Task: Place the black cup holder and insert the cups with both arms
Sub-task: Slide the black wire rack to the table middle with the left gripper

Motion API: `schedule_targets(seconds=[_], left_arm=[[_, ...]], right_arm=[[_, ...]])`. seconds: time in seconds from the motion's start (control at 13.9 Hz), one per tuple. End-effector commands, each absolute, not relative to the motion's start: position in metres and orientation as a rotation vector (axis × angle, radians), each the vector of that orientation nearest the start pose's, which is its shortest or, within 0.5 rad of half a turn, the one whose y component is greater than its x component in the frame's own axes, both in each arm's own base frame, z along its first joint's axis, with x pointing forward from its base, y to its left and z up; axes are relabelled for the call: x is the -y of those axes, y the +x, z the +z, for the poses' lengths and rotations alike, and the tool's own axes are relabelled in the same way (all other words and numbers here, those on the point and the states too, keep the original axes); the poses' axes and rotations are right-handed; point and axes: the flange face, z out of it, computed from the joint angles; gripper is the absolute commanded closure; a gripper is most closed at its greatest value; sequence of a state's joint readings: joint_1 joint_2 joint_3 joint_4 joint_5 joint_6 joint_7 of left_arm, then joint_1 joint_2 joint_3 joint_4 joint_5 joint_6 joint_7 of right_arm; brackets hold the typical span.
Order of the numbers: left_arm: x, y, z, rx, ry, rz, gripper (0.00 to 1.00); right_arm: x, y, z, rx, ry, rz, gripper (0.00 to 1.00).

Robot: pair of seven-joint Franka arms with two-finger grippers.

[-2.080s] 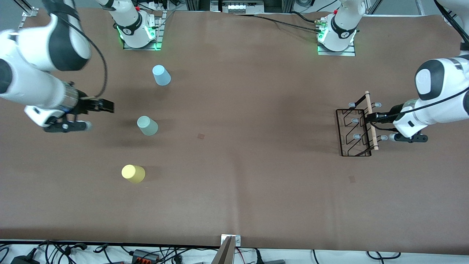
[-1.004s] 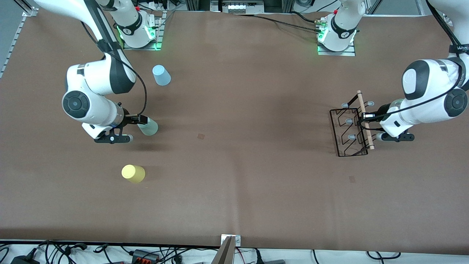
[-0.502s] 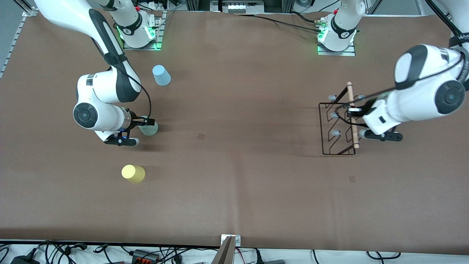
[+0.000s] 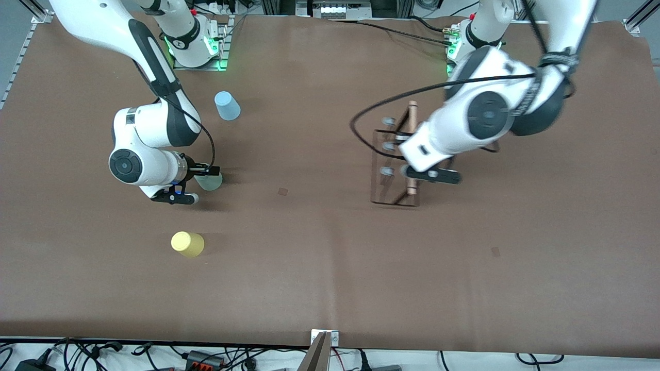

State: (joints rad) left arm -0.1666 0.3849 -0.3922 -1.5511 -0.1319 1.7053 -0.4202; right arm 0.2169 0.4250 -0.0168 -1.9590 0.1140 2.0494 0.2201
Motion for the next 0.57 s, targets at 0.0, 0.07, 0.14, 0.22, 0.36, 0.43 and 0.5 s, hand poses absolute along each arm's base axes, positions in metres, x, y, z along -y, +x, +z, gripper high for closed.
schedule_targets(seconds=[0.0,0.07,0.14,0.22,0.36,0.43,0.5], left_arm=[[0.382,0.55,0.43,-0.096,-3.303,0.463,1.0],[0.406,0.543,0.422,-0.074,-3.313,0.448,1.0],[0.43,0.533,0.413,-0.078,-3.318,0.432,1.0],[0.444,0.526,0.406,-0.103,-3.322,0.423,1.0],[0.461,0.518,0.393,-0.15,-3.327,0.415,1.0],[0.47,0.511,0.391,-0.177,-3.322,0.417,1.0],[0.474,0.507,0.39,-0.184,-3.319,0.419,1.0]], right_arm=[[-0.119,0.563,0.222,-0.172,-3.068,0.551,0.0],[-0.119,0.563,0.222,-0.17,-3.068,0.551,0.0],[-0.118,0.563,0.222,-0.172,-3.068,0.551,0.0],[-0.117,0.563,0.221,-0.175,-3.068,0.553,0.0],[-0.118,0.564,0.221,-0.175,-3.069,0.553,0.0],[-0.118,0.564,0.221,-0.177,-3.069,0.55,0.05],[-0.118,0.565,0.219,-0.173,-3.07,0.557,0.12]])
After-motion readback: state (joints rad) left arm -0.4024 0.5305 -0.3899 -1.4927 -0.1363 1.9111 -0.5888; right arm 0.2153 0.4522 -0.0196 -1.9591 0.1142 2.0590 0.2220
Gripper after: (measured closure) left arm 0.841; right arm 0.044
